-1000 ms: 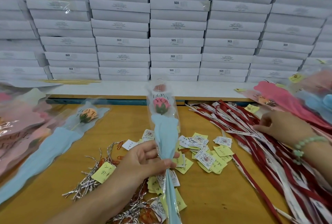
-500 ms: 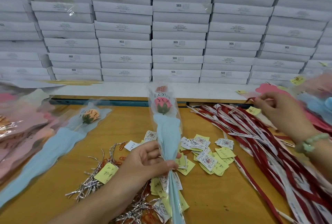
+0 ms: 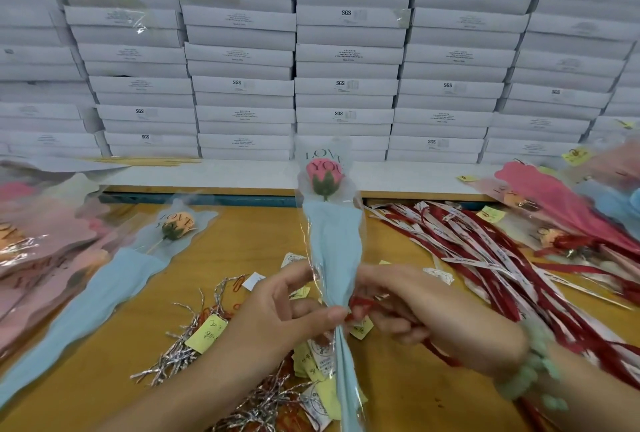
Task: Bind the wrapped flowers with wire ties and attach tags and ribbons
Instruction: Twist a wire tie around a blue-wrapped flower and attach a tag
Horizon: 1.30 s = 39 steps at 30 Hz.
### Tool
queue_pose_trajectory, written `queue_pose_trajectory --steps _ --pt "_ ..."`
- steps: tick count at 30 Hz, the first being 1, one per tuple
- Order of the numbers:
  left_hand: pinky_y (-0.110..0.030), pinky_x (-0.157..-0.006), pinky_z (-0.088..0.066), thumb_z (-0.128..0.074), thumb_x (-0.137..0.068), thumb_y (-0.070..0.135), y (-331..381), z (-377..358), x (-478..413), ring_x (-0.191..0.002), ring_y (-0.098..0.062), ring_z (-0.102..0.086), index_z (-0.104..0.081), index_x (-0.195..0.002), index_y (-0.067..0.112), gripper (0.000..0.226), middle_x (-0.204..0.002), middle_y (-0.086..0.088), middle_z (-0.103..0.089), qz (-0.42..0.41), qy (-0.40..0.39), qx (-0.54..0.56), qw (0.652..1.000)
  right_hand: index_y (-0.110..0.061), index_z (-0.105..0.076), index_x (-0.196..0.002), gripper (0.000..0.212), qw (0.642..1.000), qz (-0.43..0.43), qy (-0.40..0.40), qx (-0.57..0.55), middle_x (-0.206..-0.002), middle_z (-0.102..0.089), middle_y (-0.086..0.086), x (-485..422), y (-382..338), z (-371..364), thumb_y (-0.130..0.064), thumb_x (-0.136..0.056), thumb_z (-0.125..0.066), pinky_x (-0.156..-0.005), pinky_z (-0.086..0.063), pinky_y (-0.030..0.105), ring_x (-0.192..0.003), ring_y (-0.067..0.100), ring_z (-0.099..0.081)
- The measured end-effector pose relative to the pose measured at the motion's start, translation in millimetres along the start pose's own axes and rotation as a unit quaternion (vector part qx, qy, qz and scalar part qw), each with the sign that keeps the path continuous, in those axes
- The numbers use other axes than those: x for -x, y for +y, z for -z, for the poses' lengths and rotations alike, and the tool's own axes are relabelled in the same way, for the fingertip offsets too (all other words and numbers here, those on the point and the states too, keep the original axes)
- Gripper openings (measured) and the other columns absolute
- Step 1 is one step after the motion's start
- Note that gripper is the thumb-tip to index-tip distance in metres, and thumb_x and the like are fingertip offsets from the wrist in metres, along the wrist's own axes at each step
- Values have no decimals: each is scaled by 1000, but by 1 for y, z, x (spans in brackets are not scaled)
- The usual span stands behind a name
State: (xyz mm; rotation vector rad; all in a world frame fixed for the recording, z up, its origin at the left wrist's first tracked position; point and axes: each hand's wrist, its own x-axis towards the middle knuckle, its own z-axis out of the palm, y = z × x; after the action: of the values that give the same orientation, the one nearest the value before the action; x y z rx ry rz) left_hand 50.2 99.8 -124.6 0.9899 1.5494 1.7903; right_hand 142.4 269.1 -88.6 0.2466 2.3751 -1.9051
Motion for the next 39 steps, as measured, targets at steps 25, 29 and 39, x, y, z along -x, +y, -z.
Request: queue_pose_trajectory --steps 25,29,39 --pt "-22 -69 -47 -48 -88 66 73 11 14 -83 -6 -60 -65 -82 33 38 -87 10 -67 157 -107 -716 672 -14 -63 -86 24 997 -12 35 70 -62 -63 -7 -6 21 -1 -34 -97 -56 -41 -30 14 -42 3 -43" --pt "-15 -58 -40 -50 -75 75 85 22 14 -68 -4 -55 -66 -78 30 47 -83 9 -66 171 -98 -686 701 -26 -59 -90 21 942 8 92 322 -56 -62 -9 -2 15 5 -46 -94 -53 -52 -44 17 -48 1 -52" --pt "-29 -102 -46 -63 -87 40 79 39 2 -121 -11 -60 -70 -61 17 36 -118 -2 -71 -4 -115 -146 983 -25 -60 -96 39 971 7 49 232 -57 -60 -5 10 -13 40 -60 -87 -46 -55 -46 20 -47 7 -49"
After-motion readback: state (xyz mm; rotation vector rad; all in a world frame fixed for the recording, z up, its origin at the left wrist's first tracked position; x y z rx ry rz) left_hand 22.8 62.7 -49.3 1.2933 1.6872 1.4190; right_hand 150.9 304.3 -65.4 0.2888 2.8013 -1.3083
